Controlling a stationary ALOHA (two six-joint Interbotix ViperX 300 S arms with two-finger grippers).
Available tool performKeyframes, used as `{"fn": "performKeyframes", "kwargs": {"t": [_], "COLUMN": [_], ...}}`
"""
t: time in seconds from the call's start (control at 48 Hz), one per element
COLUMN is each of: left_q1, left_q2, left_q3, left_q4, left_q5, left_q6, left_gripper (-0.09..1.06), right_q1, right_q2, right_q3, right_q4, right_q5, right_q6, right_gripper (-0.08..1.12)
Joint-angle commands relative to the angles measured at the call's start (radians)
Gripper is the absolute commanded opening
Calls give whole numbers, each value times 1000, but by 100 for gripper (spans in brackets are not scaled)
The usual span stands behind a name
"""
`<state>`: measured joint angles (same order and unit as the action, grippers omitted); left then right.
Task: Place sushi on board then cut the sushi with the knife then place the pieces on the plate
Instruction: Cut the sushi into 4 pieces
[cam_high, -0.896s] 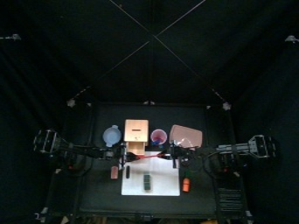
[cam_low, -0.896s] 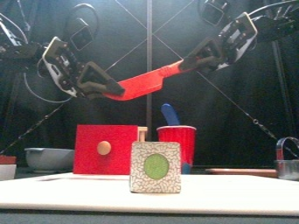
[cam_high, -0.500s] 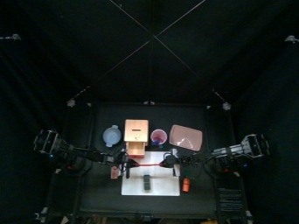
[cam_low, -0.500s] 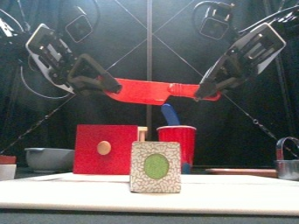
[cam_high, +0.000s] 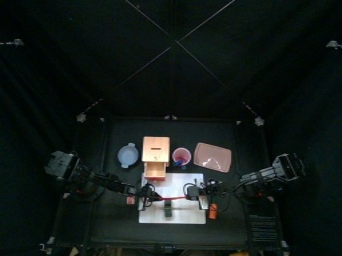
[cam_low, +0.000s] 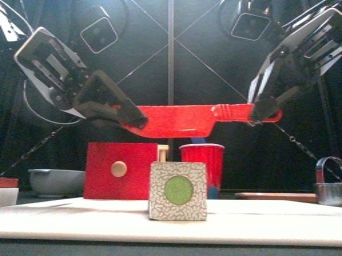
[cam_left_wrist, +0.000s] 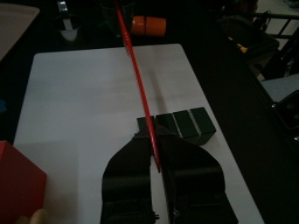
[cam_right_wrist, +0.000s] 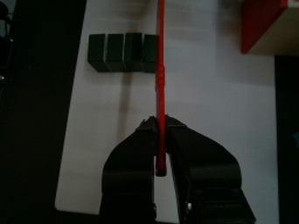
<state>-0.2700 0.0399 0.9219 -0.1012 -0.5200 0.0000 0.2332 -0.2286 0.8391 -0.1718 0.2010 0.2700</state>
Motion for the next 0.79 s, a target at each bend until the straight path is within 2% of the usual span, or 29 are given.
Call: {"fn": "performKeyframes", "kwargs": {"t": [0.021, 0.104, 0.167, 0.271, 0.396, 0.5, 0.625, 0.708, 0.792], "left_q1": [-35, -37, -51, -64, -67, -67, -69, -78, -84], "left_q2": [25, 35, 38, 32, 11, 9, 17, 31, 49], "left_q3": [-11, -20, -21, -21, -15, 6, 43, 54, 55], "left_q4": [-2, -3, -6, -26, -40, -41, -43, -63, -95], "left_q5": [17, 35, 55, 95, 92, 32, -97, -158, -183], "left_q6": [3, 0, -2, 0, 3, 6, 21, 49, 89], "left_gripper": [34, 34, 34, 33, 33, 33, 33, 33, 33], "right_q1": [15, 26, 35, 46, 48, 44, 43, 40, 38], "right_q2": [-6, 3, 15, 41, 60, 57, 60, 75, 104], "right_q3": [2, 2, -2, -12, -21, 6, 60, 101, 129], "right_q4": [23, 40, 51, 54, 51, 43, 51, 72, 107], "right_q5": [26, 25, 25, 23, -9, -124, -299, -419, -522], "right_q6": [-3, -3, -3, -3, -5, -3, -3, -5, -18], "right_gripper": [45, 45, 45, 45, 45, 44, 44, 43, 41]}}
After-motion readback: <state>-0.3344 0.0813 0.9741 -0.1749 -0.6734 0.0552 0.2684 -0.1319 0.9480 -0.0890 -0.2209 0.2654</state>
